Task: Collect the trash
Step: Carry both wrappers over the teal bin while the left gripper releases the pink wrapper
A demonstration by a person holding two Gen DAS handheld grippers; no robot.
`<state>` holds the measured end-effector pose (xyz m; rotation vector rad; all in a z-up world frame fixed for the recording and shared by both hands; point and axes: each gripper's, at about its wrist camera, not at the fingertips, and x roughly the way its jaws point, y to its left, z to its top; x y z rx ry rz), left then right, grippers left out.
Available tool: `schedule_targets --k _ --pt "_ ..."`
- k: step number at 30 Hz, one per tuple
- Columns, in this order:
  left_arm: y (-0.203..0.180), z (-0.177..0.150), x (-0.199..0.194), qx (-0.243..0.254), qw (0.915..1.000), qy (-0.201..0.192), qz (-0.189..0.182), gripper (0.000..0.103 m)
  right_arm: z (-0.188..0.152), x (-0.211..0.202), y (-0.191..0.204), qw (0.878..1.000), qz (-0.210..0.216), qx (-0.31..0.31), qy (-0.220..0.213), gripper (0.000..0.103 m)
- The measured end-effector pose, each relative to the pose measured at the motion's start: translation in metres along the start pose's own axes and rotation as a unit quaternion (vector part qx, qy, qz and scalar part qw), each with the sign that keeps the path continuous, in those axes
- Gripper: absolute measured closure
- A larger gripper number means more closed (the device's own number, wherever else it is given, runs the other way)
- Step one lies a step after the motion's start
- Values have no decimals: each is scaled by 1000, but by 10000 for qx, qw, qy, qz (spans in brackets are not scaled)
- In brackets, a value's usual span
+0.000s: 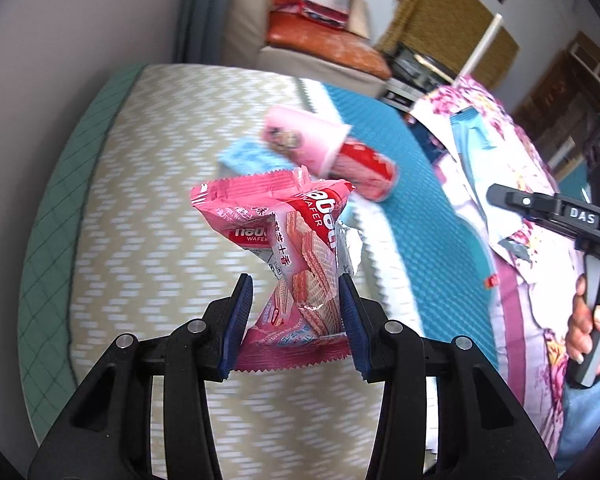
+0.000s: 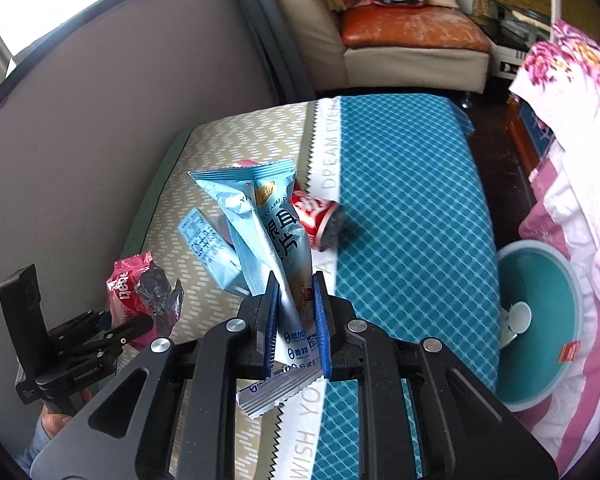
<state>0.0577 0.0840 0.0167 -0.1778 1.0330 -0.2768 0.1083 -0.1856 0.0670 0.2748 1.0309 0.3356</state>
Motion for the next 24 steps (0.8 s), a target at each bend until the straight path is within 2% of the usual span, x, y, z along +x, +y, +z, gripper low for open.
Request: schedule_targets --k 9,18,24 --pt "-102 12 24 855 9955 200 -353 58 -27 -44 -76 9964 22 732 -430 87" --pt "-207 14 67 1577 9841 443 -681 58 -55 -84 -151 9875 -107 1336 -827 87" --pt "-256 11 95 1910 9765 652 -758 58 -71 -99 -199 9802 -175 1719 -967 87"
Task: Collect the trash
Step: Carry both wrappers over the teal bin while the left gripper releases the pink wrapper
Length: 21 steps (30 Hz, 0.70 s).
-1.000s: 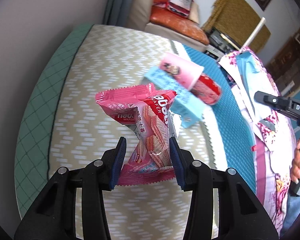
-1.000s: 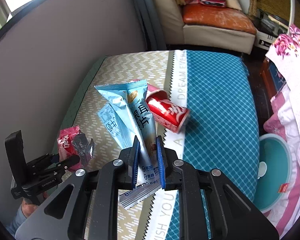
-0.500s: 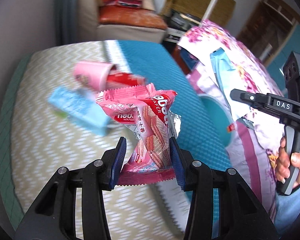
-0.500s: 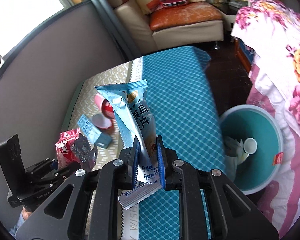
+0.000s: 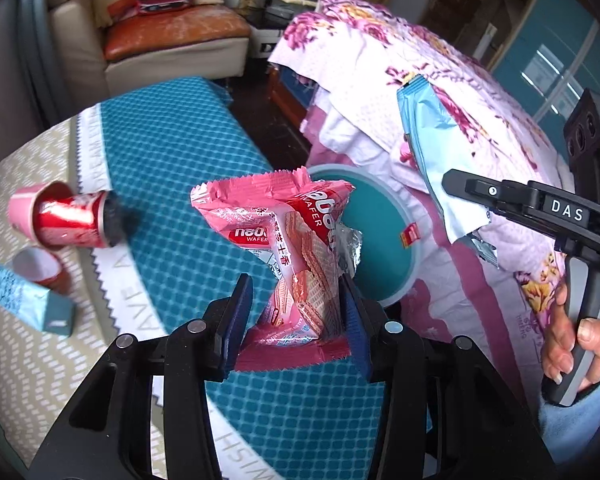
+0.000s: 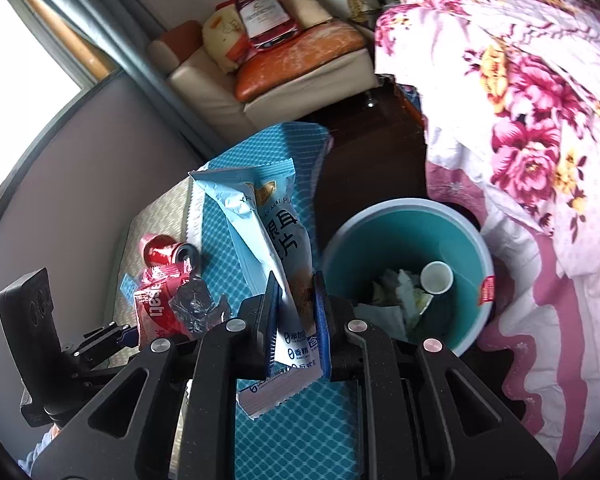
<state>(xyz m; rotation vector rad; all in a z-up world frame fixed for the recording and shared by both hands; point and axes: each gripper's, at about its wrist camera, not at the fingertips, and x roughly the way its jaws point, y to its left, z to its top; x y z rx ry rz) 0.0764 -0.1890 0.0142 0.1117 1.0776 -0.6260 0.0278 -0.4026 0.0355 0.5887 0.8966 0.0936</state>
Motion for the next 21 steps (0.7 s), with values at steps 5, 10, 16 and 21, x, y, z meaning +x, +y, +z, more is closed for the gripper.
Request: schedule_targets --k 5,10,16,21 --pt "-15 11 20 124 9998 158 -56 58 2 -5 -25 9998 -28 193 -43 87" --pt "-29 21 41 228 9993 297 -90 58 5 -4 -43 9994 -78 324 -71 87" --pt "-41 30 65 311 9984 450 -149 58 9 0 -60 9988 -146 461 -42 87" --pt "-52 35 83 379 9975 562 -217 58 11 3 -69 9984 -185 541 -18 87"
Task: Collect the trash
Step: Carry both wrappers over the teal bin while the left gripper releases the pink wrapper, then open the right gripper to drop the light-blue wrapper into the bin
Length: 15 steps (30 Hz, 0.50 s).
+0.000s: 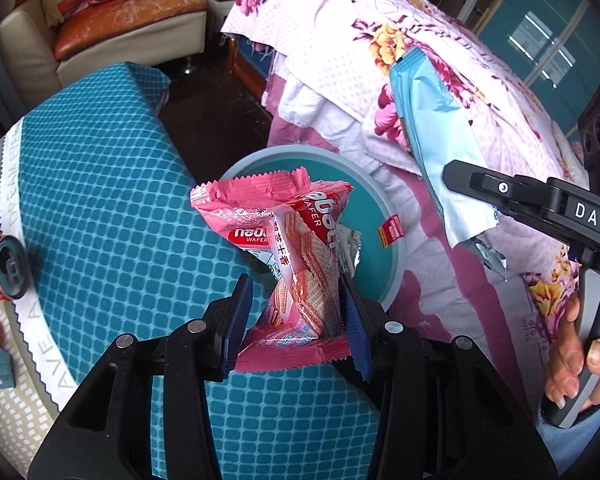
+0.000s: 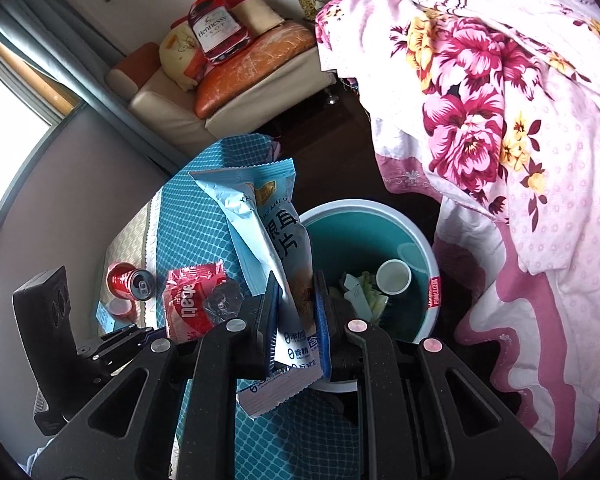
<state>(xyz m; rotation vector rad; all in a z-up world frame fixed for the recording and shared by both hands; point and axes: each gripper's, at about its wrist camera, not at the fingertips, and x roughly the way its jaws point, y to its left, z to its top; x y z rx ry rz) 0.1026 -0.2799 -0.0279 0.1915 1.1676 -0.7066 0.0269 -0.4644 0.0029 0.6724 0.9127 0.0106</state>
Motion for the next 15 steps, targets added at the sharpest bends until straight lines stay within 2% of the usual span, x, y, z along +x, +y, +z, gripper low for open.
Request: schedule_targets --k 5,10,15 --pt "-13 7 18 83 9999 90 -61 57 3 3 -6 10000 -60 32 20 87" --pt "-18 9 26 93 9999 58 -70 20 4 6 -11 9999 -128 63 58 87" --pt "-12 8 28 -18 9999 87 -112 20 4 12 -10 9998 -161 53 130 87"
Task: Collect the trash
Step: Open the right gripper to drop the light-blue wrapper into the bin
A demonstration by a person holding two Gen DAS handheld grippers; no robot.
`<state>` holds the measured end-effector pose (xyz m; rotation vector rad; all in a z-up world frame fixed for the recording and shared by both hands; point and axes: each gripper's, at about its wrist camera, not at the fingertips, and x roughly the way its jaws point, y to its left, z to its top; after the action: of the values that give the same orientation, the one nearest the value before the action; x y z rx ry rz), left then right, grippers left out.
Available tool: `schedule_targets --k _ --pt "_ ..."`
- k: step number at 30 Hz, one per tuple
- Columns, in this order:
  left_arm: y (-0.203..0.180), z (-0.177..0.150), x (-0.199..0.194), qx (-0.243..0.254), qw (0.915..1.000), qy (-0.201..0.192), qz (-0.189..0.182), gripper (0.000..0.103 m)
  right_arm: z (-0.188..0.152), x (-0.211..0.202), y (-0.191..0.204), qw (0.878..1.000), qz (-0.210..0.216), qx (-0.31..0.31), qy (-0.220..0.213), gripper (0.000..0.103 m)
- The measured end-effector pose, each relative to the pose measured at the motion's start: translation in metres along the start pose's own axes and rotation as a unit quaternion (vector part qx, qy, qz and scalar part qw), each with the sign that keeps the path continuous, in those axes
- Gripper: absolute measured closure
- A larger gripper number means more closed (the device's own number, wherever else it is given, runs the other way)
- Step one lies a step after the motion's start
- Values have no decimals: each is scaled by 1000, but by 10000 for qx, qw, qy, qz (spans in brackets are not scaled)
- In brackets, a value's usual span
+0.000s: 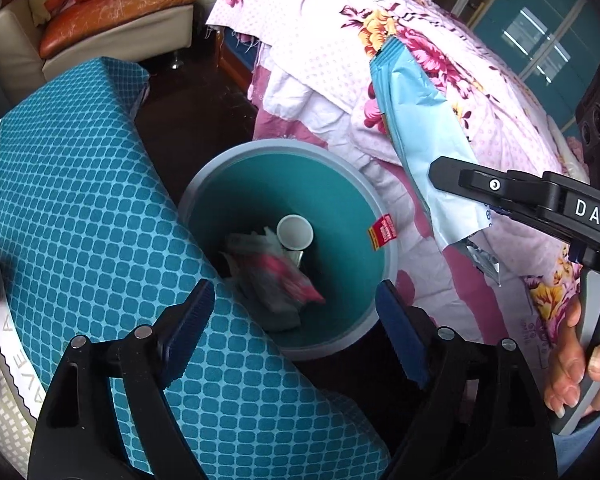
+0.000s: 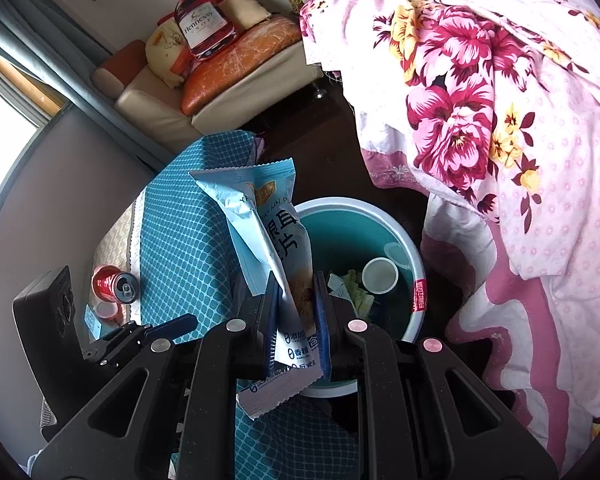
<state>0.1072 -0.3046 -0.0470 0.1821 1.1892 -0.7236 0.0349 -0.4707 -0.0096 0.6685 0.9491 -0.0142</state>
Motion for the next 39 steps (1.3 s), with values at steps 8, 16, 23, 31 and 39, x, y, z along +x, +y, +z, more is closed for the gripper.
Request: schedule_targets --k 8,16,23,31,39 --pt "22 -12 -14 -259 9996 -51 34 19 1 9 7 9999 -41 -48 92 87" --pt "39 -20 -31 -393 9990 -207 95 11 -2 18 8 9995 -220 -3 237 86" --pt "50 -30 -41 -475 9984 -252 162 11 -3 22 5 9991 -261 88 336 51" --pt "70 -44 -50 -727 9968 -247 215 10 -6 23 12 9988 -314 99 359 33" --pt "95 -61 -63 -1014 9941 -281 248 10 -8 22 23 9984 -324 102 447 29"
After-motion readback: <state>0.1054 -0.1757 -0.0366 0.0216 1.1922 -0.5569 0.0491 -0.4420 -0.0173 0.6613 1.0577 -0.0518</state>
